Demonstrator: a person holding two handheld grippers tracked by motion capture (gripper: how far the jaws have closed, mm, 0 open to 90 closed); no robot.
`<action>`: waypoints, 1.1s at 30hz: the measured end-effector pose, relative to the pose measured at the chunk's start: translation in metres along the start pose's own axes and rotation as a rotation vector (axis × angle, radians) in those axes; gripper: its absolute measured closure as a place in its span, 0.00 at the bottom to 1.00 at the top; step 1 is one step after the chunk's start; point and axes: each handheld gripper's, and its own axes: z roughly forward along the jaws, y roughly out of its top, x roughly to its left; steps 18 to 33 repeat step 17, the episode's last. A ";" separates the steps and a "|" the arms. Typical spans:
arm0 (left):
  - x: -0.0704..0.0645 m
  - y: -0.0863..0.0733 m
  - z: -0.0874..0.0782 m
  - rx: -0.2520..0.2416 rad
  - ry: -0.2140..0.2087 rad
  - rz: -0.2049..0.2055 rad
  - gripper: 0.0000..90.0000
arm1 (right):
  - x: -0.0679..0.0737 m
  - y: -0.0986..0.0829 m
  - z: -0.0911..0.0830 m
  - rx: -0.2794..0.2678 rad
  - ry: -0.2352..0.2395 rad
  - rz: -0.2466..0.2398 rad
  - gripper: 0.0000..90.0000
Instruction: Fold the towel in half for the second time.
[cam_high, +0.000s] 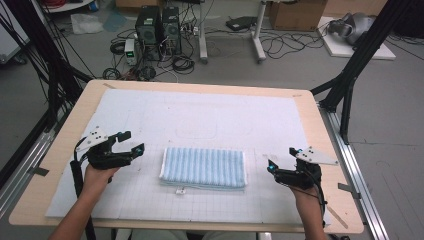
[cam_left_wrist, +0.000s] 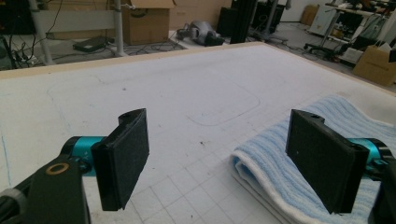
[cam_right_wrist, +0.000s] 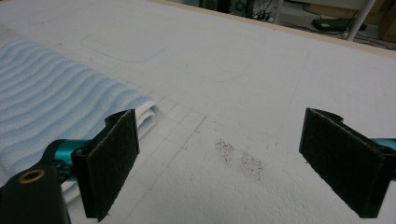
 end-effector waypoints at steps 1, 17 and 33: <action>0.000 0.000 0.000 0.000 0.001 -0.001 0.24 | 0.000 0.000 0.000 0.003 -0.002 0.003 0.12; 0.002 -0.001 0.000 0.005 0.006 -0.006 0.25 | -0.002 -0.001 0.002 0.005 0.002 0.002 0.12; 0.002 -0.001 0.000 0.005 0.006 -0.006 0.25 | -0.002 -0.001 0.002 0.005 0.002 0.002 0.12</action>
